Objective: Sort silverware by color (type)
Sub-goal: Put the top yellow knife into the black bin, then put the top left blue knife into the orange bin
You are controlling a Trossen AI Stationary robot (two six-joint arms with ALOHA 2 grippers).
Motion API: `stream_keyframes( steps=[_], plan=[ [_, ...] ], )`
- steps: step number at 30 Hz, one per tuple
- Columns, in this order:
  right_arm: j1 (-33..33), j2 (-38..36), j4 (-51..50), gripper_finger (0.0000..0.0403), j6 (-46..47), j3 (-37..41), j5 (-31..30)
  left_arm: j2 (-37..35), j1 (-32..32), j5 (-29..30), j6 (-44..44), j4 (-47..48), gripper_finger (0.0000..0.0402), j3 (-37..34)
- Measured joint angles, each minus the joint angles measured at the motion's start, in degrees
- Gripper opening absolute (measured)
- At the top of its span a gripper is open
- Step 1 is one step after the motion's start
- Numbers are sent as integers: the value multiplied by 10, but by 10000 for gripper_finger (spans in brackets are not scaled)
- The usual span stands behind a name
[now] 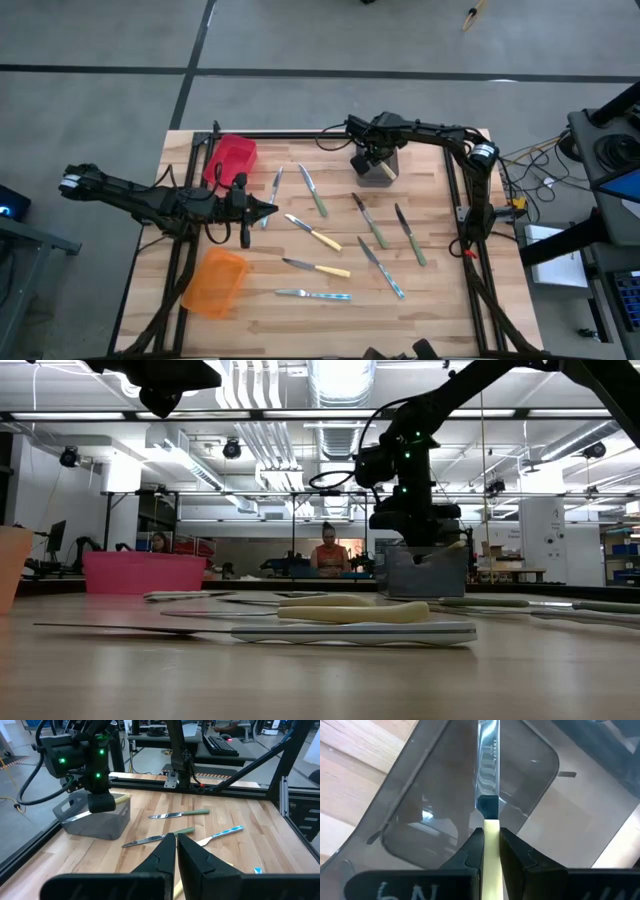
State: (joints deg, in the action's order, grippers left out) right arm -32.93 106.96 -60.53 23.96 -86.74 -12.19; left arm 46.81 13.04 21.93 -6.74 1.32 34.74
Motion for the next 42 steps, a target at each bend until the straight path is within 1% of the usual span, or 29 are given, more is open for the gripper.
stream_keyframes(
  steps=[3, 9, 14, 23, 30, 34, 38, 42],
  plan=[
    [0, 0, 1, 34, -7, 1, 0, 0, 0, 0, 0, 0, 0, 0],
    [0, 0, 15, 66, -10, 1, 0, 0, 0, 0, 0, 0, 0, 0],
    [0, 0, 14, 78, -10, 1, 0, 0, 0, 0, 0, 0, 0, 0],
    [1, -9, 7, 81, -10, -8, 1, 0, 0, 0, 0, 0, 0, 0],
    [12, -43, 7, 77, -10, -18, 1, 0, 0, 0, 0, 0, 0, 0],
    [31, -75, 9, 81, -10, -18, 1, 0, 0, 0, 0, 0, 0, 0],
    [62, -106, 16, 79, -14, -16, -2, 0, 0, 0, -1, 0, 0, 0],
    [109, -141, 47, 71, -34, -6, -34, 0, 0, 0, -26, 0, 0, 0]
  ],
)
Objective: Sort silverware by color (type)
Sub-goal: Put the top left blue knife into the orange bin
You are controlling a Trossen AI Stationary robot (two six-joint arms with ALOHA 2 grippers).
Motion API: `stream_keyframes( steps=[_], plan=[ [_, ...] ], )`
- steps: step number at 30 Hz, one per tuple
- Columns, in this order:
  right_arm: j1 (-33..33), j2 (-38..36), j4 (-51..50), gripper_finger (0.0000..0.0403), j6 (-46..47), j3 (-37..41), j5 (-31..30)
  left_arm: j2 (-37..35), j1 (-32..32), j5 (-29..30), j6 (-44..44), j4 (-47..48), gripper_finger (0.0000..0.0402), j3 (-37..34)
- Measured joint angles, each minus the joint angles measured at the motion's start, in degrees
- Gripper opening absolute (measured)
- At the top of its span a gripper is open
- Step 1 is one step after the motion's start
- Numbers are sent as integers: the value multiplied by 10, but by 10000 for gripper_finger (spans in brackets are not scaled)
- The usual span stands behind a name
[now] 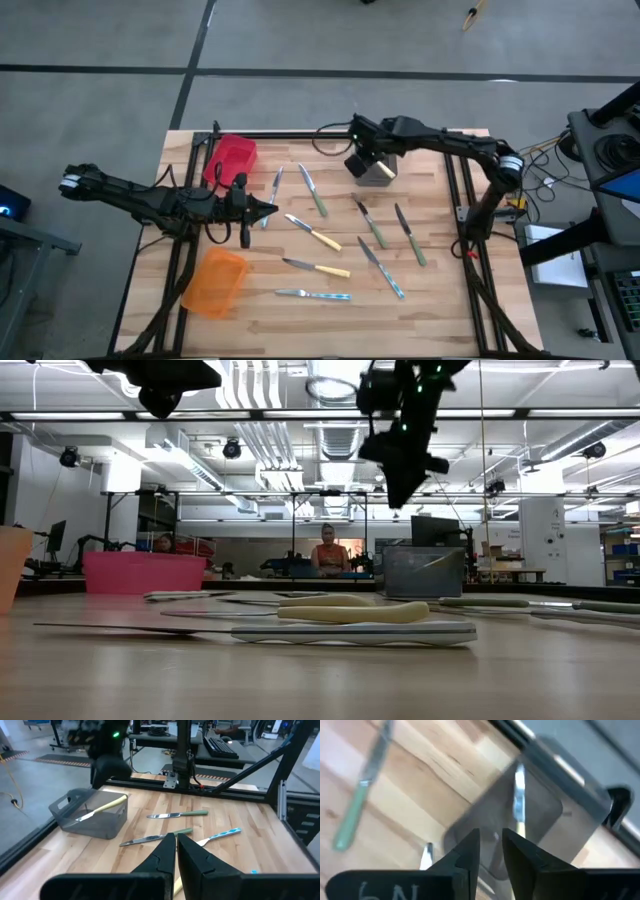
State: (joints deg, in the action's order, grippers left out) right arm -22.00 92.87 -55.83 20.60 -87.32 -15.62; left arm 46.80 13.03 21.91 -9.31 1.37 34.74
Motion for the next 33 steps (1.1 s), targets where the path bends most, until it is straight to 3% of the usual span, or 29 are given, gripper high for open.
stream_keyframes(
  steps=[4, 12, 24, 33],
  plan=[
    [53, -39, 47, 66, -12, 28, -34, 0, 0, 0, -32, 0, 0, 0],
    [145, -136, 192, 66, -48, 151, -37, 24, 0, 0, -94, 0, 0, 0],
    [199, -252, 430, 62, -123, 336, -35, 173, 0, -1, -261, 23, 0, 2],
    [199, -261, 455, 64, -158, 352, -35, 252, -28, -2, -410, 262, 0, 59]
  ],
)
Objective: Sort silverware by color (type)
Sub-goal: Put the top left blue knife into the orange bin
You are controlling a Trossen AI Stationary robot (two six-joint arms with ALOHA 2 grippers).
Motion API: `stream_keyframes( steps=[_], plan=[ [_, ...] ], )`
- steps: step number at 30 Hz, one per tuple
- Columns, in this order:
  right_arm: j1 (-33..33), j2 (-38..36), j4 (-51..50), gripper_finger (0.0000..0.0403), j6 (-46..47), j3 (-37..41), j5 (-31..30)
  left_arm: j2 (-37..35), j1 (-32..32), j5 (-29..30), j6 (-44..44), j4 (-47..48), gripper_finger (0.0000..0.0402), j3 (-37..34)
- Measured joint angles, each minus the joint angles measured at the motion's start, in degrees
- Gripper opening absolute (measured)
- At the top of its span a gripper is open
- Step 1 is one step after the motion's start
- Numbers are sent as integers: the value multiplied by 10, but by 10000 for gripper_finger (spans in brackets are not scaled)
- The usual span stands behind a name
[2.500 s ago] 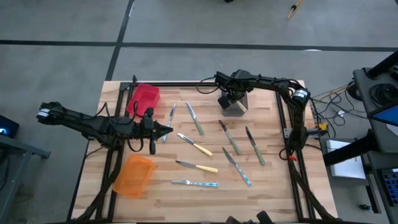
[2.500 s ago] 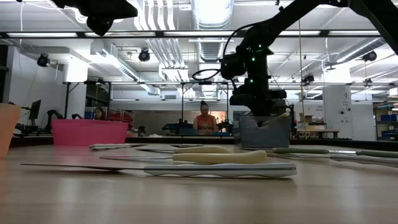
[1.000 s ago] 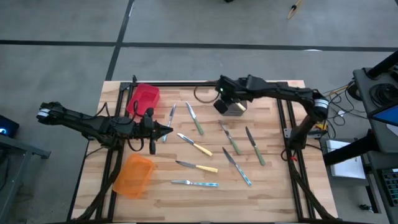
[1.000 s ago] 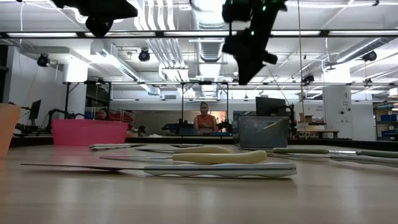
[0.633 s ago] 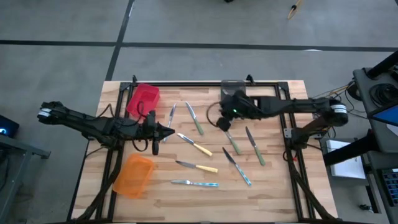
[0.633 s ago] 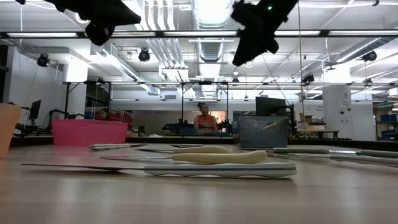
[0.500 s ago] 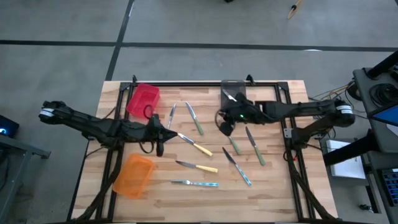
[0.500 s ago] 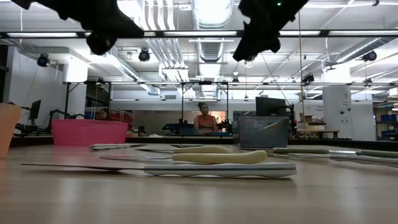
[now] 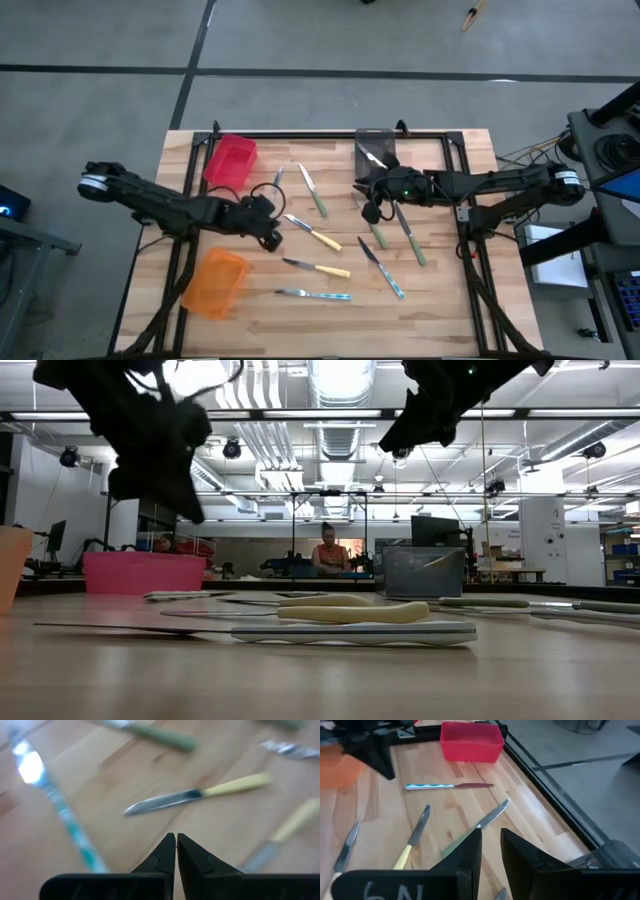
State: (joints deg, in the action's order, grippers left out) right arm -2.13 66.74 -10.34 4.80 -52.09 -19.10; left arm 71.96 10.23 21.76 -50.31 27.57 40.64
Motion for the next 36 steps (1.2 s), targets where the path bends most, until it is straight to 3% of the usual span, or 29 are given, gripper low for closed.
stream_keyframes(
  steps=[3, 12, 20, 30, 36],
  plan=[
    [0, 0, 4, 62, -15, -7, 0, 21, -27, -12, -23, 63, 0, 16],
    [-3, 1, 3, 59, -73, -9, 0, 75, -104, -57, -4, 71, 0, 19],
    [-6, 1, 2, 59, -99, -9, 0, 104, -114, -65, 10, 71, 0, 29],
    [-7, 1, -3, 59, -130, -3, 12, 122, -166, -169, 95, 70, 0, 58],
    [-9, 0, -3, 59, -164, 6, 44, 119, -191, -184, 111, 82, 0, 73]
  ],
)
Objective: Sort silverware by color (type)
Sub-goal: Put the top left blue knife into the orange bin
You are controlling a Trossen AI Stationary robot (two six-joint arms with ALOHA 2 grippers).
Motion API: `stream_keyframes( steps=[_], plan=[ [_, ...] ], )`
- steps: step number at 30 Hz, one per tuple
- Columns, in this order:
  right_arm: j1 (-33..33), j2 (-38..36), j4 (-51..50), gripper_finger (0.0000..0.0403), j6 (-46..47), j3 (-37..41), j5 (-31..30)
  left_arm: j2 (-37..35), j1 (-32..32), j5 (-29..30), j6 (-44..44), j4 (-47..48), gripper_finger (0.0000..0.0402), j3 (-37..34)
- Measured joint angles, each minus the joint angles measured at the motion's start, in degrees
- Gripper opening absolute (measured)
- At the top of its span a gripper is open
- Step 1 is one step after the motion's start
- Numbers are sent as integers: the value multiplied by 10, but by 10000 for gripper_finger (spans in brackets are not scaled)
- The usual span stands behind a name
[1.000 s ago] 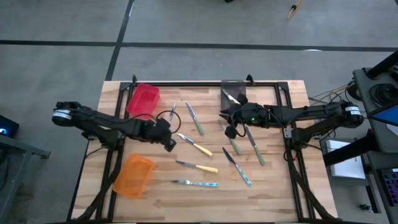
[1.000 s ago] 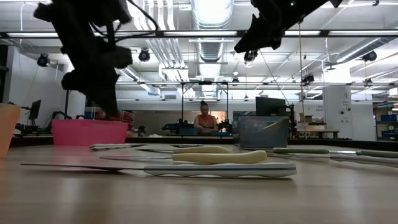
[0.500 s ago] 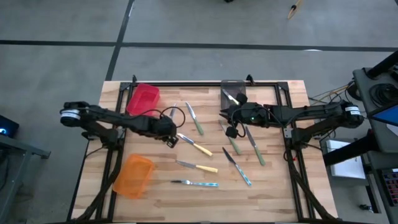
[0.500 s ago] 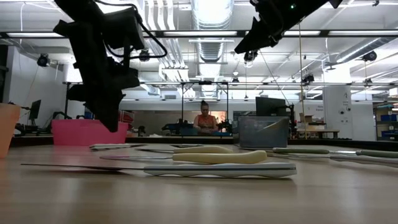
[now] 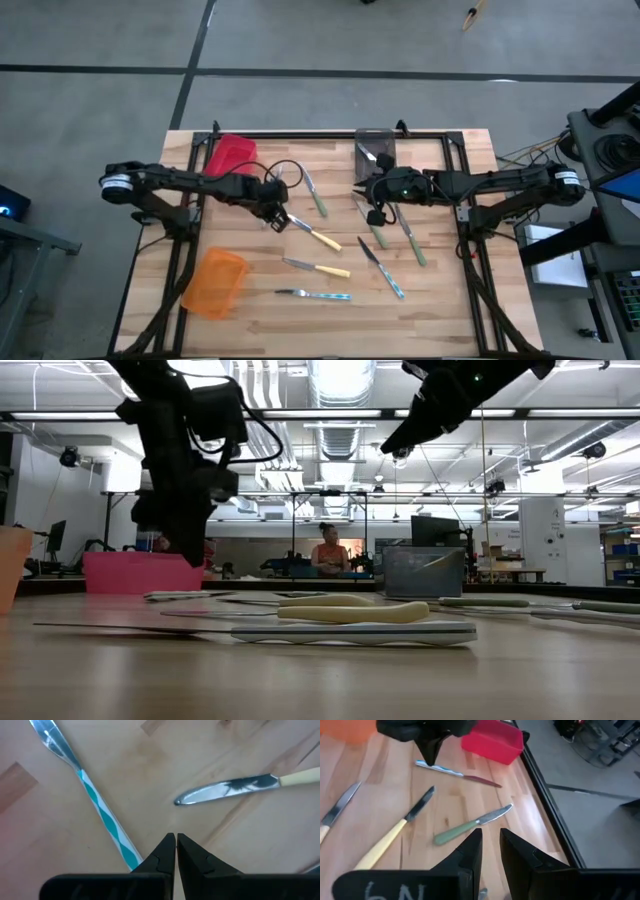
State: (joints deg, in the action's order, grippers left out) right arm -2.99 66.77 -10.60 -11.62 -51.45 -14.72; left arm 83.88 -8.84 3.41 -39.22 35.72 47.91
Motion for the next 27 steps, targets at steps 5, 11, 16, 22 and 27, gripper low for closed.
stream_keyframes(
  steps=[5, 11, 16, 22, 27],
  plan=[
    [-3, -3, -3, 59, -15, 1, -1, 1, -35, -32, 39, 15, 0, 17],
    [-4, -15, -15, 59, -13, 1, 0, 2, -66, -36, 51, 18, 0, 17],
    [-4, -21, -26, 59, -6, 1, 0, 2, -72, -37, 51, 23, 0, 16],
    [-4, -21, -27, 59, -4, 1, 0, 2, -74, -2, 38, 26, 0, 15],
    [-4, -21, -27, 59, -4, 1, -1, 4, -77, 19, 15, 27, 0, 15]
  ],
)
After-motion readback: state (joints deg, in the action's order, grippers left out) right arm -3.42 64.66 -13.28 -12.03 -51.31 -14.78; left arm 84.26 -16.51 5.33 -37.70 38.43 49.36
